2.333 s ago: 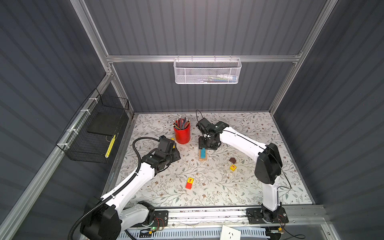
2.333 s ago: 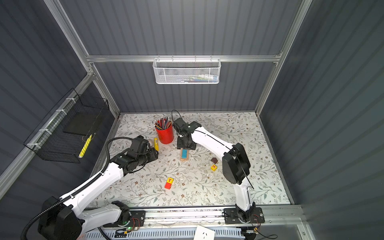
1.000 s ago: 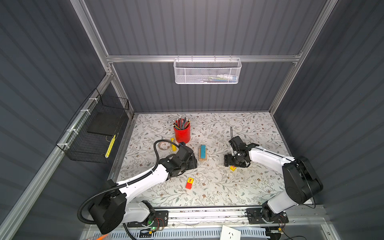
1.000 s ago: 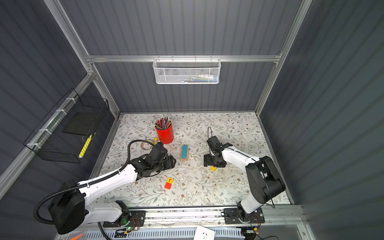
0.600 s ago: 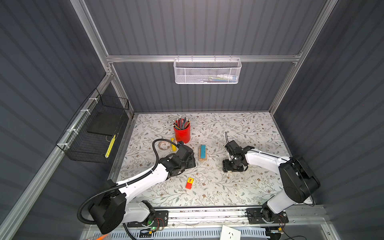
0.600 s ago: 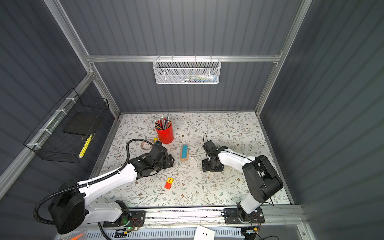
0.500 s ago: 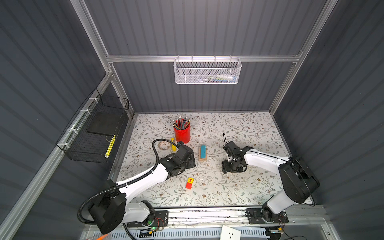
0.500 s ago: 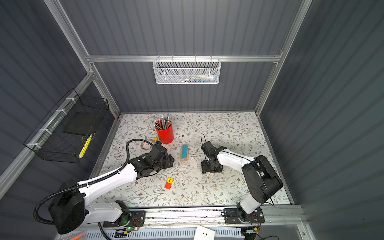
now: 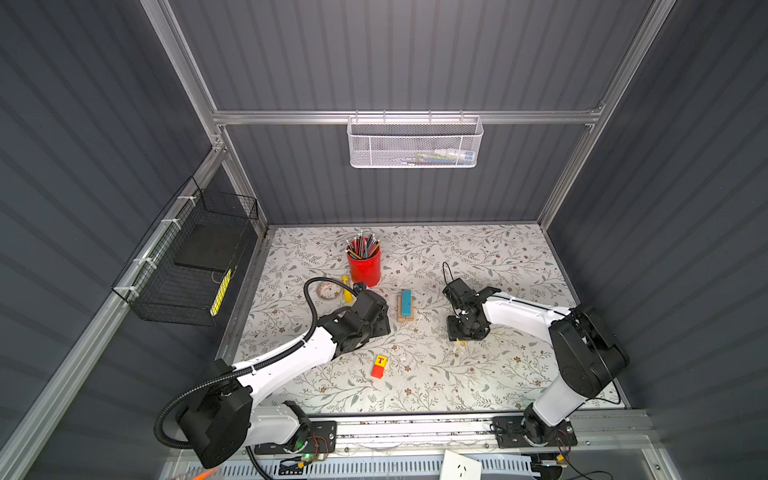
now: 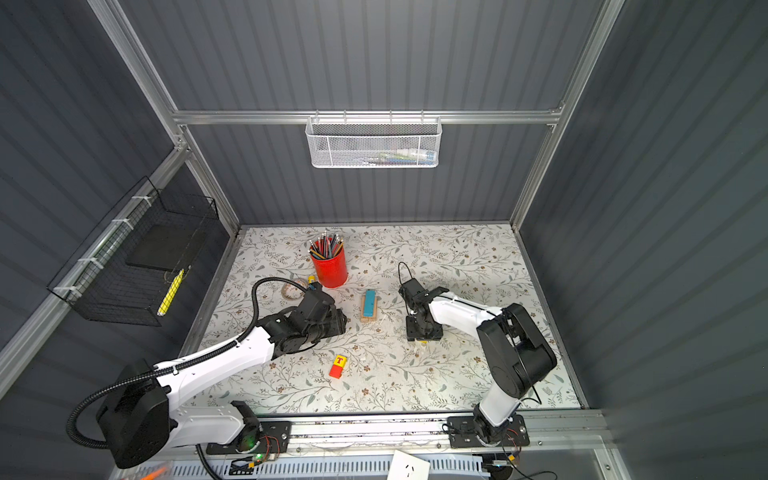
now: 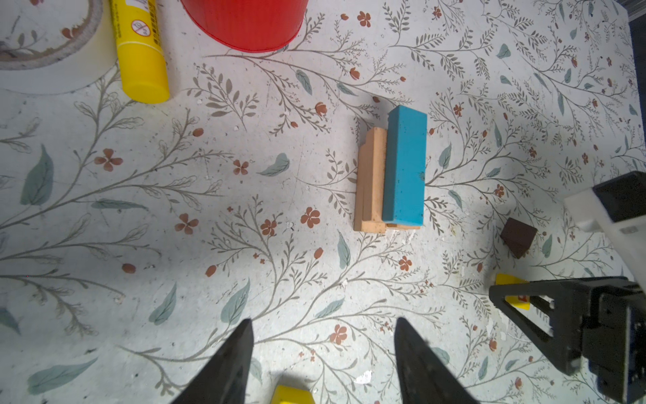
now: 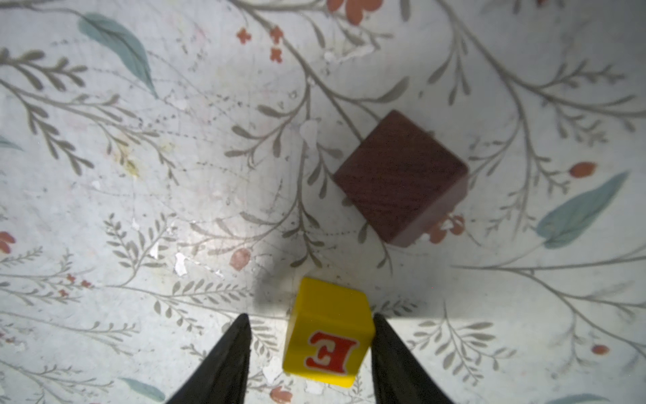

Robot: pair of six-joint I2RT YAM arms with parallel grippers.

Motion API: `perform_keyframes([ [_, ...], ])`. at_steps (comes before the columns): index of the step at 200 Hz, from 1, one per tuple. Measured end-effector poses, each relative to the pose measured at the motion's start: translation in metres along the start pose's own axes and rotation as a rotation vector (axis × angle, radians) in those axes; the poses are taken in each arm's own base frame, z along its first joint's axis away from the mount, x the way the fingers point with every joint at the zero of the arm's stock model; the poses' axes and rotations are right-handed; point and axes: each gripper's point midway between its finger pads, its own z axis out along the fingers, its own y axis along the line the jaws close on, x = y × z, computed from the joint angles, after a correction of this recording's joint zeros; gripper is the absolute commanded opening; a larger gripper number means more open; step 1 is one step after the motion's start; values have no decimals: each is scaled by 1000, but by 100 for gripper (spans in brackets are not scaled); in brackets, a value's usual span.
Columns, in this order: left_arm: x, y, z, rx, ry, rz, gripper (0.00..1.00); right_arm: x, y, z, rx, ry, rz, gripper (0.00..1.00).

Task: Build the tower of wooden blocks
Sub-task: 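Move the right gripper to the yellow E cube and grasp it, then carry the yellow E cube over the teal block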

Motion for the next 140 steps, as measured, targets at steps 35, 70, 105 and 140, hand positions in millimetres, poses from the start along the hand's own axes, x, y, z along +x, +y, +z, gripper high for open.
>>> perform_keyframes([
  [35, 0, 0, 0, -1, 1, 0, 65, 0, -1, 3, 12, 6, 50, 45],
  [70, -1, 0, -1, -1, -1, 4, 65, 2, -2, 7, 21, 19, 70, 38],
  [105, -2, 0, -1, -5, -5, 8, 65, 2, -3, 7, 25, 18, 66, 29],
  [140, -3, 1, -3, -12, -10, 11, 65, 1, -4, -3, 31, 15, 63, 29],
])
